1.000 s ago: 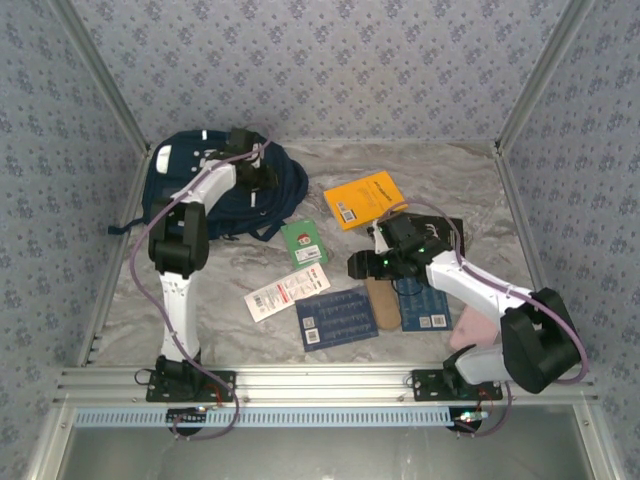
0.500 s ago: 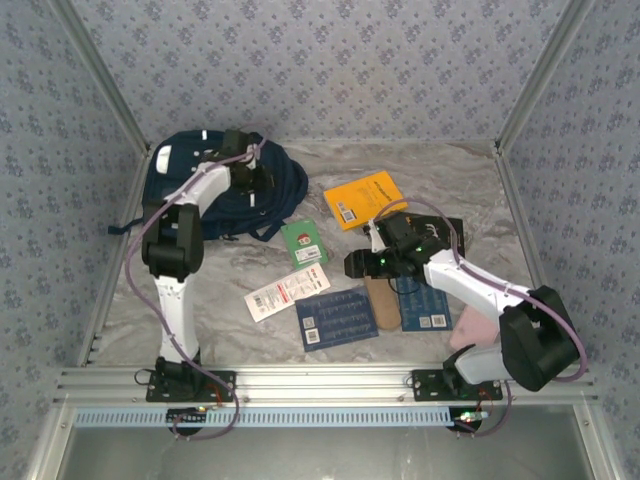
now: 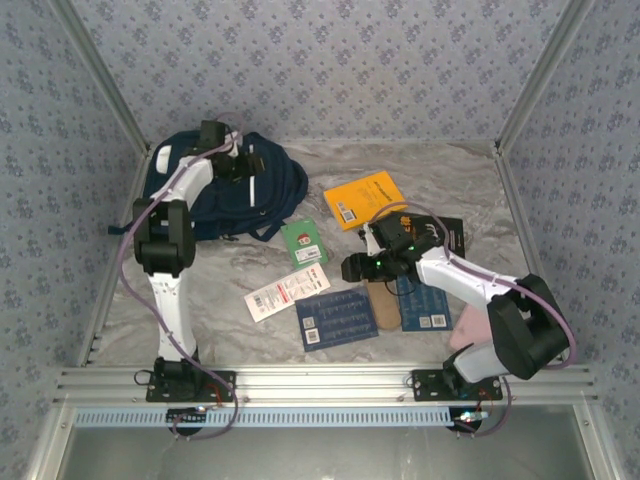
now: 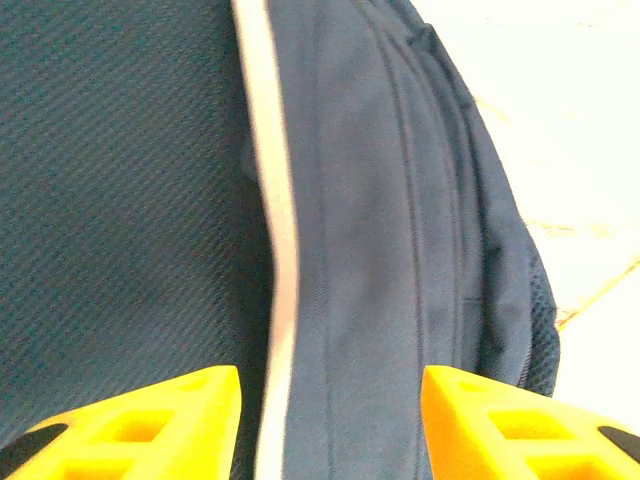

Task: Pack books, pencil case, and school supplies into a backpack

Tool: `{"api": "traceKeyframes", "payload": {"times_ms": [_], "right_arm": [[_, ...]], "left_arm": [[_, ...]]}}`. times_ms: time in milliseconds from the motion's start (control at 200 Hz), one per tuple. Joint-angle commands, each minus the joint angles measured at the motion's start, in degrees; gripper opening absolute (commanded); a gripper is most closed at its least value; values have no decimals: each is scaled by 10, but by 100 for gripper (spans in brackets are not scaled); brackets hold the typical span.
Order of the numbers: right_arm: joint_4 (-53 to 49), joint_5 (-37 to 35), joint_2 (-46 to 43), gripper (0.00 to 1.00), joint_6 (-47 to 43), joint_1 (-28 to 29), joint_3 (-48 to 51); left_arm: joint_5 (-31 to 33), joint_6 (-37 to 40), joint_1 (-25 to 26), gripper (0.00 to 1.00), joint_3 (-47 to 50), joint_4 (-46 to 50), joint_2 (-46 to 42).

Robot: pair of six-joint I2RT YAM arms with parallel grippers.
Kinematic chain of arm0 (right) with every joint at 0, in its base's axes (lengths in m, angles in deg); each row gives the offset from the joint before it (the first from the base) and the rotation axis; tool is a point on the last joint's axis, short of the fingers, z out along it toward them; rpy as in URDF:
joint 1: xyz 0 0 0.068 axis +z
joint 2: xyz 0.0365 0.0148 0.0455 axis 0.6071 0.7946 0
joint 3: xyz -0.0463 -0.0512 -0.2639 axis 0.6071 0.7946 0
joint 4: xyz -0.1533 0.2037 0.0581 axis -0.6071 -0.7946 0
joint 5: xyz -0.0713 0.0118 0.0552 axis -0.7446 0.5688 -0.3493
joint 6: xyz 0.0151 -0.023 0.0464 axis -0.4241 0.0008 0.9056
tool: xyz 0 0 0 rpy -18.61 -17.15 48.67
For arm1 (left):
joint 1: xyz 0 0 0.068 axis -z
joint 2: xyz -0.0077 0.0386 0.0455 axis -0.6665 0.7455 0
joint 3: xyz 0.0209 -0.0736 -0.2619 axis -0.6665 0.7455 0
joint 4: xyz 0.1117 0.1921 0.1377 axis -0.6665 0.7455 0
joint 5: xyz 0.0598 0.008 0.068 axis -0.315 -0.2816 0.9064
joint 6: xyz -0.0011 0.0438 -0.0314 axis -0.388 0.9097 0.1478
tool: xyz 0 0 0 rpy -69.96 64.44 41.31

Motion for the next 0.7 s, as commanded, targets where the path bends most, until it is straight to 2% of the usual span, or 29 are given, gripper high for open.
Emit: {"api": "traceKeyframes", "payload": {"times_ms": [0, 225, 310, 540, 695], "right_arm": [[-4, 13, 12, 67, -10, 5, -18], [-3, 15, 16, 67, -12, 9, -19], [-2, 16, 21, 67, -13, 12, -19], [4, 17, 33, 65, -8, 19, -21], [-2, 16, 31, 62, -8, 21, -31]], "left_arm": [[-43, 0, 1, 50, -21, 1, 24], [-46, 5, 0, 51, -10, 1, 27], [-64, 0, 0, 47, -3, -11, 27], [-90, -13, 1, 17, 4, -37, 28], [-71, -4, 1, 7, -15, -8, 44]]}}
